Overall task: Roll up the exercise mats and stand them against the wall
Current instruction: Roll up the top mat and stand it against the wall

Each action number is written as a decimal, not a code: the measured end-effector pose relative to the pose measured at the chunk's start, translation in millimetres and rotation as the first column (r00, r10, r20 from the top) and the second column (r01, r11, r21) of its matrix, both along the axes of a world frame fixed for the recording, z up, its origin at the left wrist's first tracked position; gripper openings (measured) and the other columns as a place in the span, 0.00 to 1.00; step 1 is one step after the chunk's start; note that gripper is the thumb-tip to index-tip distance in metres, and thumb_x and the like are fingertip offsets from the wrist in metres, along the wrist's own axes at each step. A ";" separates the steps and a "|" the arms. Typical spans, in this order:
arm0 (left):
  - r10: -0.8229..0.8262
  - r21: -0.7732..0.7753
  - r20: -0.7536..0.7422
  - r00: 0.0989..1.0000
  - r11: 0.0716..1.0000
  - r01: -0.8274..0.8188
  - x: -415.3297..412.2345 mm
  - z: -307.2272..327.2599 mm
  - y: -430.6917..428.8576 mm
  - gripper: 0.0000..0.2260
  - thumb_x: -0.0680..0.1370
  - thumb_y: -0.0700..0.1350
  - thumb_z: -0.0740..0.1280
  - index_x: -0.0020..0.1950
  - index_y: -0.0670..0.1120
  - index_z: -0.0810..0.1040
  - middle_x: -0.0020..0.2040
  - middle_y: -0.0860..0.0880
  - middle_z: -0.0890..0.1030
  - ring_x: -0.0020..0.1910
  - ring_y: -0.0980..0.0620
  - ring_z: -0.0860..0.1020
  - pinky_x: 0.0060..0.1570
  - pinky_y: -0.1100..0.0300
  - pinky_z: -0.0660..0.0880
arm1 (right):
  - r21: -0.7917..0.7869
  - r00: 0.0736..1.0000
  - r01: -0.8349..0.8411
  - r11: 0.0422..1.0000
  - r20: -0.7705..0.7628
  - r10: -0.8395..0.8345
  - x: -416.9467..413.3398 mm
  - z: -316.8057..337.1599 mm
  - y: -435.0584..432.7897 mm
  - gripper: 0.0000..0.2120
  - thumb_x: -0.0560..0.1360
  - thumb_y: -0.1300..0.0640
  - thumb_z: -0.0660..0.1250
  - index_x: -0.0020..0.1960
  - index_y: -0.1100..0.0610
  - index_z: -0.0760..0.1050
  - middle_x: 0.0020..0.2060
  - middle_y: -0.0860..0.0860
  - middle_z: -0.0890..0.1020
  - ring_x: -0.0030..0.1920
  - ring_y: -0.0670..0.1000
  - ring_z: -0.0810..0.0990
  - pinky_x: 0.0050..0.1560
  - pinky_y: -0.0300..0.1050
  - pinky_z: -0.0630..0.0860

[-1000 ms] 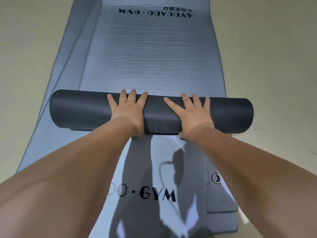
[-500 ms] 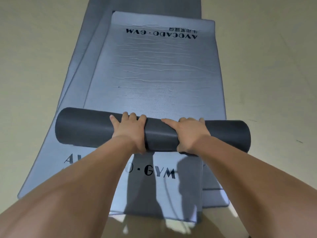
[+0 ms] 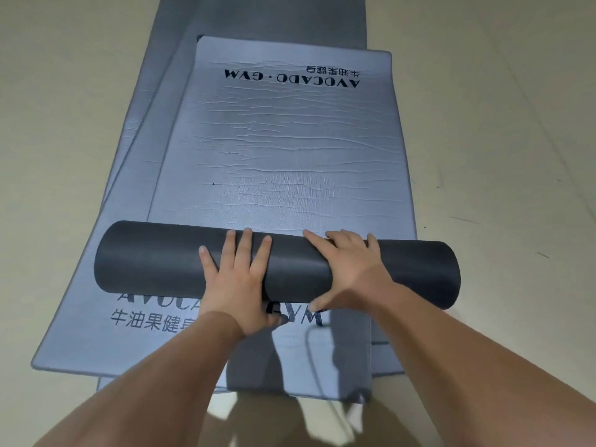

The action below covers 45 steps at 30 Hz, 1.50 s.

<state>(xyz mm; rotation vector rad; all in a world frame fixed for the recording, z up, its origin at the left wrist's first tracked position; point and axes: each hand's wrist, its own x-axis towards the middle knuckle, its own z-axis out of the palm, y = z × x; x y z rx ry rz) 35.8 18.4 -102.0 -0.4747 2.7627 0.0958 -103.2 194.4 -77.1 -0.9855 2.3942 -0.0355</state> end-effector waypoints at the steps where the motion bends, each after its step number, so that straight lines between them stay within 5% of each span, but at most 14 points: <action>1: 0.008 0.014 0.015 1.000 1.000 -0.009 -8.1 1.9 -3.9 0.66 0.58 0.78 0.68 0.82 0.51 0.37 0.83 0.43 0.42 0.80 0.37 0.39 0.71 0.25 0.40 | -0.078 0.998 0.018 0.997 -0.055 -0.022 8.3 -1.7 2.5 0.59 0.62 0.25 0.73 0.82 0.35 0.43 0.81 0.52 0.60 0.82 0.57 0.52 0.79 0.70 0.42; 4: 0.027 0.061 0.072 0.997 0.998 -0.031 -41.1 9.3 -20.3 0.68 0.53 0.81 0.68 0.82 0.53 0.38 0.83 0.46 0.44 0.81 0.40 0.40 0.72 0.27 0.40 | -0.274 0.938 -0.004 0.962 -0.334 -0.092 34.8 -15.2 4.8 0.45 0.69 0.24 0.62 0.82 0.40 0.59 0.80 0.58 0.64 0.81 0.63 0.57 0.76 0.76 0.49; 6: 0.023 0.075 0.128 0.991 0.997 -0.033 -65.4 16.3 -31.8 0.69 0.51 0.82 0.67 0.82 0.54 0.40 0.83 0.48 0.46 0.82 0.42 0.42 0.73 0.27 0.42 | -0.263 0.915 0.034 0.964 -0.380 -0.136 46.1 -26.4 2.4 0.40 0.74 0.26 0.57 0.82 0.41 0.60 0.82 0.59 0.61 0.82 0.65 0.55 0.74 0.78 0.49; 9: 0.006 0.090 0.129 0.992 0.996 -0.018 -84.4 20.0 -41.4 0.69 0.51 0.83 0.66 0.82 0.54 0.41 0.83 0.48 0.40 0.82 0.41 0.41 0.73 0.27 0.42 | -0.203 0.921 0.083 0.976 -0.358 -0.153 41.3 -41.2 1.4 0.41 0.75 0.24 0.52 0.83 0.39 0.52 0.84 0.57 0.52 0.83 0.64 0.46 0.74 0.79 0.44; 14: -0.076 -0.044 -0.324 0.943 0.997 0.065 -49.6 0.7 -31.5 0.56 0.64 0.78 0.64 0.82 0.44 0.58 0.83 0.43 0.50 0.81 0.36 0.50 0.73 0.27 0.49 | -0.119 0.958 0.114 0.986 -0.251 -0.140 -5.0 -32.9 -14.8 0.45 0.71 0.18 0.47 0.81 0.33 0.37 0.84 0.51 0.41 0.83 0.59 0.36 0.75 0.74 0.32; 19: 0.067 -0.061 -0.188 0.980 0.995 -0.079 -45.2 -21.5 -15.0 0.68 0.54 0.77 0.72 0.83 0.44 0.48 0.83 0.44 0.48 0.81 0.36 0.44 0.72 0.26 0.48 | -0.137 0.967 0.146 0.980 -0.188 -0.170 -44.9 -20.8 -34.8 0.42 0.74 0.19 0.43 0.82 0.34 0.40 0.85 0.50 0.45 0.83 0.59 0.39 0.76 0.73 0.35; 24: 0.093 -0.021 -0.093 0.991 0.995 -0.095 -87.8 -10.9 -35.7 0.73 0.51 0.80 0.71 0.82 0.48 0.37 0.83 0.48 0.39 0.80 0.39 0.35 0.73 0.28 0.41 | -0.275 0.908 0.099 0.956 -0.368 -0.200 -22.0 -41.3 -13.4 0.49 0.71 0.21 0.59 0.84 0.41 0.49 0.84 0.58 0.46 0.83 0.64 0.41 0.75 0.77 0.41; 29: 0.050 -0.006 -0.055 0.997 0.999 -0.050 -136.4 6.6 -60.5 0.76 0.46 0.83 0.67 0.81 0.52 0.35 0.82 0.47 0.36 0.80 0.39 0.34 0.72 0.30 0.34 | 0.023 0.942 0.121 0.992 -0.318 -0.107 -62.9 -32.1 -32.3 0.72 0.59 0.21 0.73 0.79 0.41 0.24 0.81 0.59 0.31 0.80 0.65 0.28 0.73 0.78 0.34; 31: -0.036 -0.060 -0.078 0.996 0.998 0.032 -139.8 2.8 -63.9 0.72 0.52 0.79 0.72 0.81 0.53 0.34 0.82 0.45 0.36 0.80 0.38 0.36 0.72 0.31 0.34 | 0.088 0.941 0.128 0.988 -0.325 -0.094 -90.8 -25.7 -48.0 0.72 0.60 0.27 0.77 0.79 0.40 0.25 0.82 0.59 0.35 0.81 0.64 0.33 0.74 0.78 0.36; 33: -0.086 -0.101 -0.113 0.990 0.992 0.074 -136.6 -4.3 -64.1 0.62 0.63 0.62 0.77 0.81 0.53 0.35 0.83 0.44 0.41 0.81 0.40 0.40 0.76 0.34 0.39 | 0.112 0.945 0.133 0.985 -0.314 -0.092 -110.9 -22.5 -58.4 0.70 0.62 0.34 0.81 0.80 0.39 0.28 0.83 0.59 0.41 0.83 0.63 0.39 0.76 0.77 0.39; 35: -0.080 -0.103 -0.131 0.988 0.992 0.066 -139.2 -5.0 -66.6 0.52 0.71 0.47 0.73 0.82 0.54 0.38 0.82 0.43 0.45 0.81 0.41 0.44 0.78 0.37 0.43 | 0.111 0.944 0.128 0.986 -0.318 -0.087 -117.8 -21.7 -62.3 0.66 0.64 0.38 0.81 0.81 0.38 0.31 0.83 0.58 0.46 0.83 0.62 0.43 0.77 0.76 0.42; 45: -0.073 -0.148 -0.096 0.993 0.987 0.058 -122.8 13.7 -47.6 0.43 0.72 0.40 0.68 0.81 0.51 0.49 0.77 0.42 0.59 0.78 0.41 0.54 0.74 0.34 0.53 | 0.069 0.939 0.067 0.995 -0.340 -0.040 -88.9 -12.8 -43.6 0.53 0.72 0.43 0.76 0.83 0.40 0.43 0.72 0.55 0.68 0.76 0.60 0.62 0.76 0.75 0.50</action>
